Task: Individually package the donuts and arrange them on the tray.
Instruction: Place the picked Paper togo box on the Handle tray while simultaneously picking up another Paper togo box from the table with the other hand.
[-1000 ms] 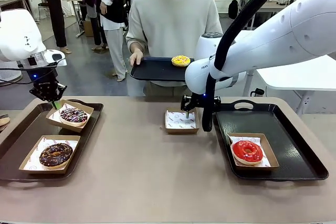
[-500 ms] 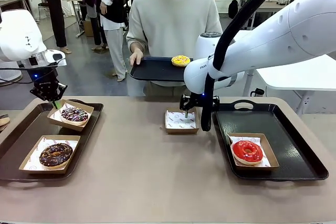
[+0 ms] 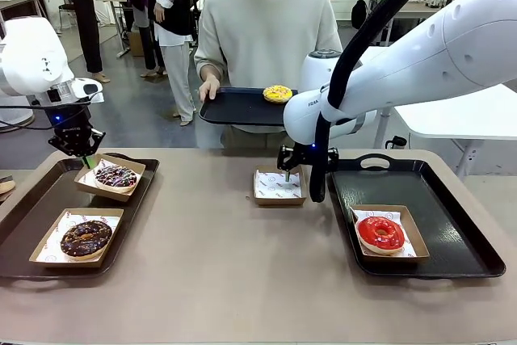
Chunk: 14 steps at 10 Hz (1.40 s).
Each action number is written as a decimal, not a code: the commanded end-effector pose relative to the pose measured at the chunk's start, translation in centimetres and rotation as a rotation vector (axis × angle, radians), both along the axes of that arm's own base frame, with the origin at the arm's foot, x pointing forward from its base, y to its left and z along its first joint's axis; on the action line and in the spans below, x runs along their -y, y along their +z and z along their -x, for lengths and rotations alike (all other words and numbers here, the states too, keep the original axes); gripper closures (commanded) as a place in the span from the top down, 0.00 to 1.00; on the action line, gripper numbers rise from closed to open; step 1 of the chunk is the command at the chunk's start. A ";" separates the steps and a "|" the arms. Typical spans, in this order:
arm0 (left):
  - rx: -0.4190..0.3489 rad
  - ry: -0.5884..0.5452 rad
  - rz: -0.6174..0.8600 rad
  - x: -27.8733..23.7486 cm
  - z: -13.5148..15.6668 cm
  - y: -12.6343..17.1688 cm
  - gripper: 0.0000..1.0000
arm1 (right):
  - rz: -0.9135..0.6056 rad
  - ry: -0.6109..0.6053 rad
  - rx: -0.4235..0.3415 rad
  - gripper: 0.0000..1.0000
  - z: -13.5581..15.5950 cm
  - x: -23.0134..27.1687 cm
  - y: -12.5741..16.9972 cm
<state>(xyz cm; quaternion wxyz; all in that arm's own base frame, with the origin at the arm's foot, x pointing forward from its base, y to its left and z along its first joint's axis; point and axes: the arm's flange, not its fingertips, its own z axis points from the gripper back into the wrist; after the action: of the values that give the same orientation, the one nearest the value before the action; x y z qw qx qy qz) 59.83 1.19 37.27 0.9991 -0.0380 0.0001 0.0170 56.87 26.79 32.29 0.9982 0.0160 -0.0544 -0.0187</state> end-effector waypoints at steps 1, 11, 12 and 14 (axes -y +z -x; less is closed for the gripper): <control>-0.001 0.012 -0.014 0.1 -0.5 0.0 0.01 | 0.004 -0.015 0.015 1.00 -0.4 -0.4 -0.3; -0.023 -0.011 -0.042 0.0 0.1 0.4 1.00 | -0.006 -0.052 0.016 0.00 -0.5 0.6 -0.5; -0.024 -0.011 -0.037 0.0 0.2 0.5 1.00 | -0.005 -0.052 0.016 0.00 -0.5 0.5 -0.5; -0.021 -0.011 -0.022 -0.3 0.5 0.9 1.00 | -0.002 -0.055 0.020 0.00 -0.5 0.5 -0.1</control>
<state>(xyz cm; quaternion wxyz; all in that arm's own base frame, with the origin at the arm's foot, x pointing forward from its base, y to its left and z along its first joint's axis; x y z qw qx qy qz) 59.66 1.35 37.41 0.9997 -0.0242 0.0069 0.0075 57.28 25.96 32.17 0.9979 0.0144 -0.0548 -0.0323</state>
